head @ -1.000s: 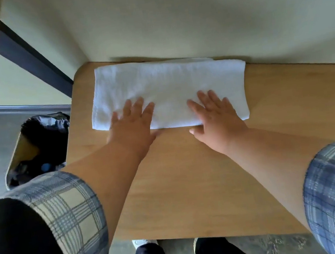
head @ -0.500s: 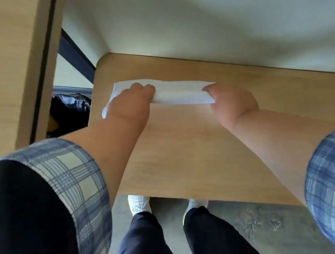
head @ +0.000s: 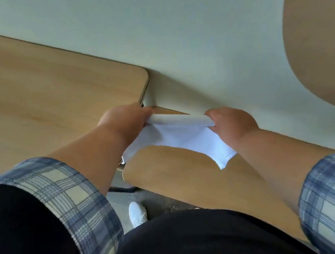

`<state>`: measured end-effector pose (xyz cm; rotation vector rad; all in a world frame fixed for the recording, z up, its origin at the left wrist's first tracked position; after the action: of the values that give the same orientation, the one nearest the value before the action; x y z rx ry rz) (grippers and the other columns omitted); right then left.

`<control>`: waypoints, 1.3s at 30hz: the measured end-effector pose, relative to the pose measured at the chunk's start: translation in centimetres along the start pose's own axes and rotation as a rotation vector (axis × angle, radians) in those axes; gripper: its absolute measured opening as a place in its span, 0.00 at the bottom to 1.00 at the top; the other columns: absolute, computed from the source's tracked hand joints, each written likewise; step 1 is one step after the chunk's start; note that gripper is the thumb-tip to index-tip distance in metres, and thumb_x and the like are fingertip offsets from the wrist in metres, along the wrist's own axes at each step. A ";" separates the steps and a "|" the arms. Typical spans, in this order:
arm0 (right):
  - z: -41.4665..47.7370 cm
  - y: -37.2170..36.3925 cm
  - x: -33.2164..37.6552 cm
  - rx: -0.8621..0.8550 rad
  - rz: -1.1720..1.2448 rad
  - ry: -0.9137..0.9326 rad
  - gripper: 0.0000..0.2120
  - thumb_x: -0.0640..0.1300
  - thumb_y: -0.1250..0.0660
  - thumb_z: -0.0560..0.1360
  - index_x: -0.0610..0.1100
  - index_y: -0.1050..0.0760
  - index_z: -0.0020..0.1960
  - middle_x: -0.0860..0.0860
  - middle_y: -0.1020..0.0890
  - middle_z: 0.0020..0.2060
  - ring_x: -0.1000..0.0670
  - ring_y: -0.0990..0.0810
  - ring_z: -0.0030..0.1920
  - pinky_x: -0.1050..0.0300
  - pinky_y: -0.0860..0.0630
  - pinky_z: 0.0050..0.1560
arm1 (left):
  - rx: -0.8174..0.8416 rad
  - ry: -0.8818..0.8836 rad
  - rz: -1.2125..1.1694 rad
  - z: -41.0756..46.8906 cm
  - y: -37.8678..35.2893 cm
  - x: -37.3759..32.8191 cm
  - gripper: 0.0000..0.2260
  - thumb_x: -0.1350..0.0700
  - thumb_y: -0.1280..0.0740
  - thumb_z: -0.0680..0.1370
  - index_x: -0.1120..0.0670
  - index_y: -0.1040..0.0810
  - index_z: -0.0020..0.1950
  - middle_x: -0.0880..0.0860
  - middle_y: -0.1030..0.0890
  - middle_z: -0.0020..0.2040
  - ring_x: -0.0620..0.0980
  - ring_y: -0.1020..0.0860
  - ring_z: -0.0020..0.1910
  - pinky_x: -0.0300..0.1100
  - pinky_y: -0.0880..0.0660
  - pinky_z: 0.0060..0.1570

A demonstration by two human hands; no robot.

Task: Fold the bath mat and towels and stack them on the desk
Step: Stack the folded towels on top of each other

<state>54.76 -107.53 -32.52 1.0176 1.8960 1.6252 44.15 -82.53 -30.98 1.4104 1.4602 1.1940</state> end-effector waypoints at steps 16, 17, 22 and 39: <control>5.6 11.2 32.0 -0.210 -0.157 0.271 0.05 0.44 0.39 0.77 0.50 0.27 0.51 0.52 0.26 0.42 0.45 0.23 0.40 0.53 0.27 0.37 | -0.200 0.212 0.198 -20.0 6.0 27.7 0.09 0.48 0.41 0.82 0.48 0.33 0.60 0.50 0.36 0.43 0.57 0.22 0.42 0.49 0.30 0.34; 5.8 11.3 34.7 -0.219 -0.148 0.273 0.04 0.44 0.39 0.77 0.51 0.28 0.50 0.52 0.26 0.42 0.45 0.24 0.40 0.53 0.28 0.37 | -0.206 0.211 0.203 -21.5 6.0 30.1 0.09 0.48 0.41 0.82 0.48 0.33 0.60 0.50 0.35 0.44 0.57 0.22 0.43 0.49 0.29 0.35; 7.5 11.7 47.5 -0.231 -0.103 0.316 0.04 0.45 0.39 0.75 0.52 0.28 0.48 0.53 0.24 0.42 0.46 0.23 0.41 0.51 0.25 0.40 | -0.211 0.244 0.244 -28.0 5.9 41.4 0.08 0.48 0.41 0.82 0.48 0.33 0.59 0.50 0.35 0.45 0.56 0.22 0.44 0.49 0.28 0.37; 28.2 12.6 76.4 -0.225 -0.090 0.551 0.02 0.46 0.39 0.77 0.50 0.28 0.48 0.52 0.24 0.42 0.45 0.23 0.41 0.51 0.24 0.39 | -0.191 0.512 0.353 -30.2 2.9 74.4 0.11 0.53 0.35 0.79 0.46 0.34 0.57 0.47 0.39 0.40 0.51 0.29 0.35 0.45 0.33 0.30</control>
<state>30.37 -30.51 -16.40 0.4074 1.9783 2.1607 9.04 -12.19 -14.26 1.3206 1.4030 1.9760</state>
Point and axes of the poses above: each hand's wrist, its own z-axis towards the middle knuckle, its own y-axis out of the back of the hand, x = y × z, the point moved 4 cm from there along z, towards the middle knuckle
